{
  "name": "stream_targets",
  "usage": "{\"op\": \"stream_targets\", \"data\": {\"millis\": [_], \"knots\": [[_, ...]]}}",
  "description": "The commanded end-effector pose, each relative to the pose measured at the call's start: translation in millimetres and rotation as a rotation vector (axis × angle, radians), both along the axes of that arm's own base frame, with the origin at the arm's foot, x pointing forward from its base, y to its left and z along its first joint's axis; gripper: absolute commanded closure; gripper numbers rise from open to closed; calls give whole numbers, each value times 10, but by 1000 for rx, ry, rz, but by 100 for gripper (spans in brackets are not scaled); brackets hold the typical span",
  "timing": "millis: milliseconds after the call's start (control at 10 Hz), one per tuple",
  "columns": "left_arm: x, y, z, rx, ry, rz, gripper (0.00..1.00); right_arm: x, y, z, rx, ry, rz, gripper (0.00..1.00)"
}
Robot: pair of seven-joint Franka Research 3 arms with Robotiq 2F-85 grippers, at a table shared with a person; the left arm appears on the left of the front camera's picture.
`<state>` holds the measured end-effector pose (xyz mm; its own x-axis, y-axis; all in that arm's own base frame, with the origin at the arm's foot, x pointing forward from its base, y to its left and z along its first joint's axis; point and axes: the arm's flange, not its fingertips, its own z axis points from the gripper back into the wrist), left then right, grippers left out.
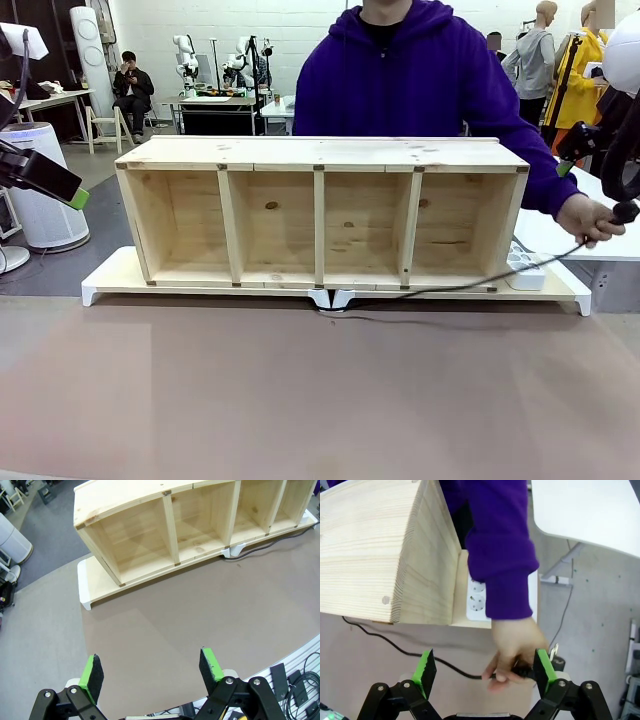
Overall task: Perform cable management.
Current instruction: Release the Power Cable when the human grasps it.
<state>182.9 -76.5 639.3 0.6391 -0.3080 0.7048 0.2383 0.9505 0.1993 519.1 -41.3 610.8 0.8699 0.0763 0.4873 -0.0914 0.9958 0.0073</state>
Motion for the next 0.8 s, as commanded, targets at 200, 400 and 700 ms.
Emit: {"op": "stream_targets", "data": {"millis": [200, 400, 700], "knots": [[7, 1, -17, 1, -6, 1, 0, -3, 1, -4, 0, 5, -7, 0], [7, 1, -17, 1, -6, 1, 0, -3, 1, -4, 0, 5, -7, 0], [7, 1, -17, 1, -6, 1, 0, -3, 1, -4, 0, 5, -7, 0]]}}
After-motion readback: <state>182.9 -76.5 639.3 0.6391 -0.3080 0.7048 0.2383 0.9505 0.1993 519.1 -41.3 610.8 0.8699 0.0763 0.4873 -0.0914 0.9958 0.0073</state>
